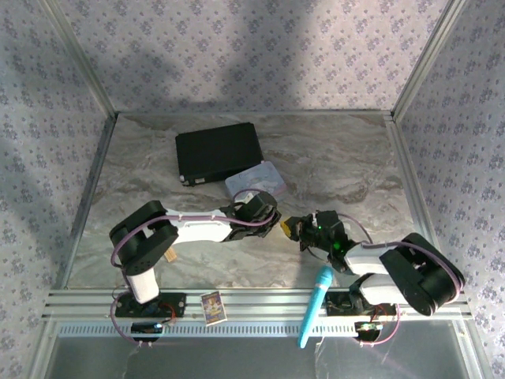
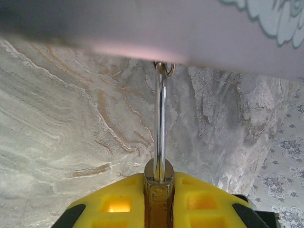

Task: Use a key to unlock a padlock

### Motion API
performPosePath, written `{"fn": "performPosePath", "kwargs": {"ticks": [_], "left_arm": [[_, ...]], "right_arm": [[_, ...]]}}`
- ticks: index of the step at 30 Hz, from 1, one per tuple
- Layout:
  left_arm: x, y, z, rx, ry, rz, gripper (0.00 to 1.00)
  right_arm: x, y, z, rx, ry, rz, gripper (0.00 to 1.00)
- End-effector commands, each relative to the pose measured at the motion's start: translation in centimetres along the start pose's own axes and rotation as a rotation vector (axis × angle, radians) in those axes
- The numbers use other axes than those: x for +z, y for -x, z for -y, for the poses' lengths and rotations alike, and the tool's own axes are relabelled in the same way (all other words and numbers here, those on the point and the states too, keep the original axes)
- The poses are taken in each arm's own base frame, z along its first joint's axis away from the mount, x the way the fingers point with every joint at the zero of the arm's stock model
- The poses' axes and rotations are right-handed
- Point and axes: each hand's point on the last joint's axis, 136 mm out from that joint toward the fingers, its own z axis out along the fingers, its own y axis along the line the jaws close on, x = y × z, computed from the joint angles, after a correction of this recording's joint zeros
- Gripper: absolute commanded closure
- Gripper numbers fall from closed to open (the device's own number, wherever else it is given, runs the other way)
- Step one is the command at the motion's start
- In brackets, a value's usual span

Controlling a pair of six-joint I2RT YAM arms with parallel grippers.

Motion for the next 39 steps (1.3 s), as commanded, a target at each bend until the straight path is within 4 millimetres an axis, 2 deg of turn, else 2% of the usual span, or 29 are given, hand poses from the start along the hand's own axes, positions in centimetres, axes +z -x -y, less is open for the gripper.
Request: {"fn": "performPosePath", "kwargs": {"ticks": [1,11,16,25,32,37,39], "left_arm": [[-0.8,-5.3,1.2,-0.009,-0.051,-0.199,0.86],[-1.3,-5.4,1.5,-0.029,-0.100,-0.191,0.87],[-1.2,-5.7,2.2,-0.007,-0.111,-0.194,0.87],[-1.4,-5.7,2.1,-0.004,-0.105,-0.194,0.87],[-0.4,-6.6,1.2,0.001,-0.075,-0.219,0.87],[-0.5,-6.9,1.1,0.005,-0.072,-0.219,0.87],[-0.7,-6.8,1.1,0.008,-0.074,-0.213,0.87]], "right_arm": [[0.2,-0.7,-7.0,-0.004,0.241,-0.010,1.00],[-1.0,0.8,-8.2,0.040,0.322,0.045,1.00],[-0.6,-0.1,-8.8,0.040,0.332,0.019,1.00],[-0.1,0.7,-6.7,0.027,0.260,0.074,1.00],[0.8,-1.1,-9.5,0.005,0.321,0.008,1.00],[1.1,-1.1,-8.9,0.001,0.309,0.014,1.00],[1.1,-1.2,-9.3,0.013,0.331,0.004,1.00]]}}
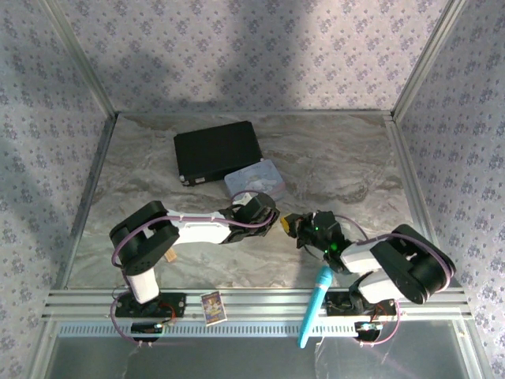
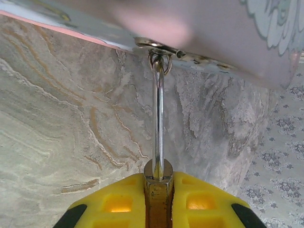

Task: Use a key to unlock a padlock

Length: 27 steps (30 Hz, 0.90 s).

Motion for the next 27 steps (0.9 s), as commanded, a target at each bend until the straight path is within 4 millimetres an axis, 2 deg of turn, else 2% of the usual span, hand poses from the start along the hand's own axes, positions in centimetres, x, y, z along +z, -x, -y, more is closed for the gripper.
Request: {"fn": "performPosePath", "kwargs": {"ticks": [1,5,11,16,19,22,24,27], "left_arm": [[-1.1,-7.5,0.4,0.053,-0.015,-0.259,0.87],[-0.6,-7.6,-0.2,0.039,0.000,-0.267,0.87],[-0.3,-7.5,-0.9,0.039,0.026,-0.263,0.87],[-0.2,-7.0,-0.9,0.045,0.036,-0.249,0.86],[-0.2,-6.4,-1.3,0.040,0.059,-0.241,0.85],[-0.6,-5.7,-2.2,0.052,0.098,-0.211,0.83],[-0.7,-5.3,-2.9,0.053,0.119,-0.193,0.83],[-0.5,-5.2,-3.8,0.039,0.141,-0.188,0.83]], "right_arm": [[0.6,-3.0,-8.9,-0.036,0.289,-0.089,1.00],[1.0,-4.6,-9.8,-0.063,0.298,-0.119,1.00],[0.9,-4.3,-9.0,-0.064,0.281,-0.108,1.00],[0.9,-5.4,-8.6,-0.081,0.269,-0.126,1.00],[0.7,-5.4,-7.0,-0.094,0.226,-0.125,1.00],[-0.1,-4.6,-4.4,-0.124,0.146,-0.099,1.00],[-1.1,-3.6,-2.2,-0.159,0.070,-0.061,1.00],[-2.9,-2.2,-0.5,-0.202,0.009,-0.004,1.00]]}}
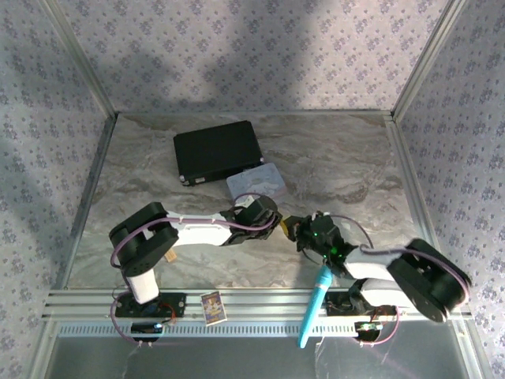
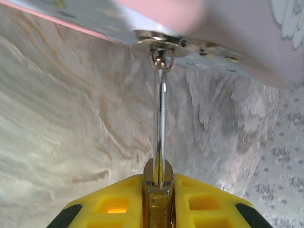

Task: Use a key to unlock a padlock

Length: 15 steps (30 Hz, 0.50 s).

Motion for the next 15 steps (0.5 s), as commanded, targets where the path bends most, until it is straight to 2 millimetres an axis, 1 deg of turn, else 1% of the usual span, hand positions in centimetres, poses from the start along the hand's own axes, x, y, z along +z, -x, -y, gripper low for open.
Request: {"fn": "performPosePath", "kwargs": {"ticks": [1,4,6,8,12,15], "left_arm": [[0.2,-3.5,-3.4,0.007,0.120,-0.133,0.82],[0.3,-3.4,-4.2,-0.004,0.132,-0.129,0.79],[0.1,-3.1,-4.5,0.002,0.152,-0.113,0.74],[-0.2,-2.7,-4.7,0.013,0.165,-0.093,0.72],[-0.2,-2.4,-4.6,0.013,0.154,-0.084,0.68],[-0.3,-2.4,-4.3,0.022,0.147,-0.081,0.65]], "right_arm": [[-1.8,-0.3,-0.3,-0.090,0.003,-0.014,1.00],[-3.6,1.1,0.8,-0.111,-0.035,0.025,1.00],[-4.6,1.6,0.9,-0.136,-0.050,0.032,1.00],[-5.3,2.1,1.3,-0.150,-0.075,0.030,1.00],[-5.6,1.9,2.3,-0.153,-0.114,-0.019,1.00],[-5.6,1.6,1.5,-0.230,-0.128,-0.045,1.00]]}}
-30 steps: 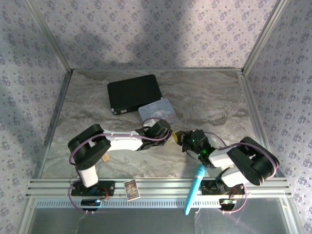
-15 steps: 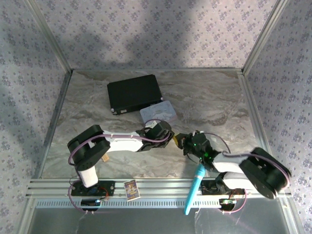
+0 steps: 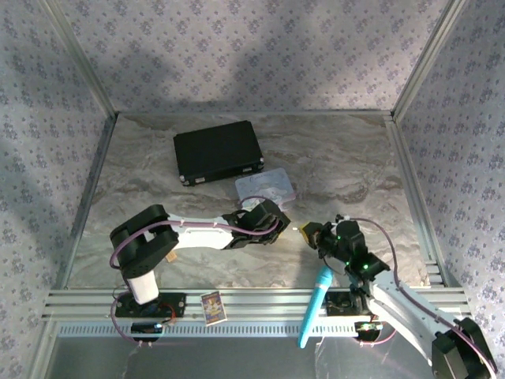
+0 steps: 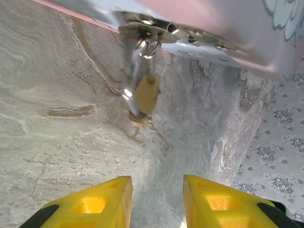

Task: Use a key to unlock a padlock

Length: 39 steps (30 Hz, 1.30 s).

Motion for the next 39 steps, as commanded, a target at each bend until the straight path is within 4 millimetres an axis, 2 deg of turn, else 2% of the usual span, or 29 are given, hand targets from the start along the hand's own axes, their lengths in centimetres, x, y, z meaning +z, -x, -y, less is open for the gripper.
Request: {"fn": "performPosePath", "kwargs": {"ticks": [1,4,5,12,17,20,23,33,37,38,39], "left_arm": [[-0.3,0.1,-4.0,-0.009,0.141,0.001,0.61],[-1.1,0.3,-2.7,0.004,0.090,0.009,0.46],[-1.4,0.4,-2.2,0.005,0.062,0.010,0.45],[-2.5,-0.6,1.8,-0.051,-0.141,-0.033,0.48],[-3.2,-0.3,2.4,-0.082,-0.169,-0.009,0.51],[-3.7,0.0,3.1,-0.091,-0.189,0.007,0.57],[-4.0,0.0,3.5,-0.090,-0.194,0.009,0.68],[-4.2,0.0,2.5,-0.088,-0.160,0.004,0.98],[-4.5,0.0,2.6,-0.018,-0.131,0.014,1.00],[-4.7,0.0,3.0,0.009,-0.142,0.018,1.00],[-5.0,0.2,3.3,0.037,-0.151,0.028,1.00]], "right_arm": [[-0.2,-0.8,-0.8,-0.109,-0.043,-0.064,1.00],[0.0,-1.1,-2.1,-0.158,-0.037,-0.101,1.00],[0.2,-1.3,-2.4,-0.167,-0.035,-0.120,1.00],[1.5,-2.2,-5.5,-0.198,0.047,-0.161,1.00],[1.8,-2.9,-6.1,-0.207,0.050,-0.176,1.00],[2.0,-3.1,-6.0,-0.203,0.048,-0.176,1.00],[2.1,-3.5,-5.7,-0.206,0.038,-0.171,1.00],[2.3,-3.8,-5.9,-0.206,0.052,-0.157,1.00],[2.3,-4.1,-6.5,-0.236,0.066,-0.174,1.00],[2.4,-4.4,-6.8,-0.249,0.074,-0.191,0.91],[2.4,-4.6,-7.3,-0.270,0.084,-0.209,0.73]]}}
